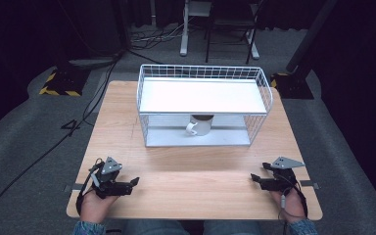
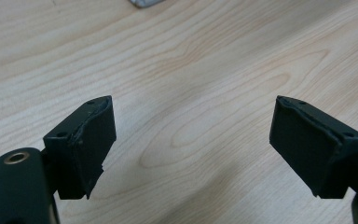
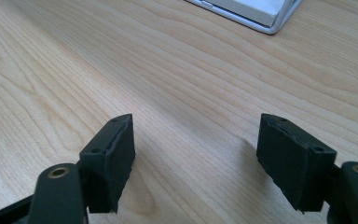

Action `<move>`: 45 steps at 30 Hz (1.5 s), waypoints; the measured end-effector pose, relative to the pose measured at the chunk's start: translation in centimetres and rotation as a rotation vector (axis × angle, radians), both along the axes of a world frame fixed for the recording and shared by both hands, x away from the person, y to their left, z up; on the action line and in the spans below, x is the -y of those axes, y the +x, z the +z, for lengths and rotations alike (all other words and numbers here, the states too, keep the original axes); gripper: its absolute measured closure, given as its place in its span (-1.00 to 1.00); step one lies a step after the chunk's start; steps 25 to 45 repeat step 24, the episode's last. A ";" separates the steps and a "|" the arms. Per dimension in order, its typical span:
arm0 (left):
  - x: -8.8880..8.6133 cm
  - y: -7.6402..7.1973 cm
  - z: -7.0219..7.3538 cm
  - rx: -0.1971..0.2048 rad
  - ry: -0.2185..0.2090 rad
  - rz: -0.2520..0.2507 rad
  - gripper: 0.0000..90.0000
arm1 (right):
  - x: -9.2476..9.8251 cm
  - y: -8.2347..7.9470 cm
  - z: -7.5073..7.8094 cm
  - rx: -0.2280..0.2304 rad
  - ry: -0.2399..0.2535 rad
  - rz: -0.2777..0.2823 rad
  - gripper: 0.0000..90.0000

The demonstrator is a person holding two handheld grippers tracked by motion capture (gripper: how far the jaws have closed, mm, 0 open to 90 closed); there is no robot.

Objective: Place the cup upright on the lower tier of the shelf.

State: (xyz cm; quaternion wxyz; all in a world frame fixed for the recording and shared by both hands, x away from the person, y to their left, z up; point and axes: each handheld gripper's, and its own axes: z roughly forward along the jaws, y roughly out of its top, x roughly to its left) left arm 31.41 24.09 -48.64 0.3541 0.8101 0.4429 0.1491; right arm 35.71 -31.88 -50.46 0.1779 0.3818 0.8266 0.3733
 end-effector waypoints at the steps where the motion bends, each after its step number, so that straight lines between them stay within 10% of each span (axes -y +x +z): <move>1: 0.0 0.1 -0.1 -0.005 0.006 -0.003 -0.67 | 0.0 0.0 0.0 0.000 0.000 0.000 -0.38; 12: 0.5 0.4 -1.2 -0.063 0.100 0.008 -0.72 | 0.0 0.0 0.0 -0.001 0.000 0.001 -0.38; 16: 0.5 0.5 -2.0 -0.019 0.068 0.009 -0.98 | 0.0 0.0 0.0 0.000 -0.001 0.001 -0.38; 45: 0.5 0.4 -2.1 -0.019 0.068 0.022 -0.98 | 0.0 0.0 0.0 0.000 -0.001 0.001 -0.38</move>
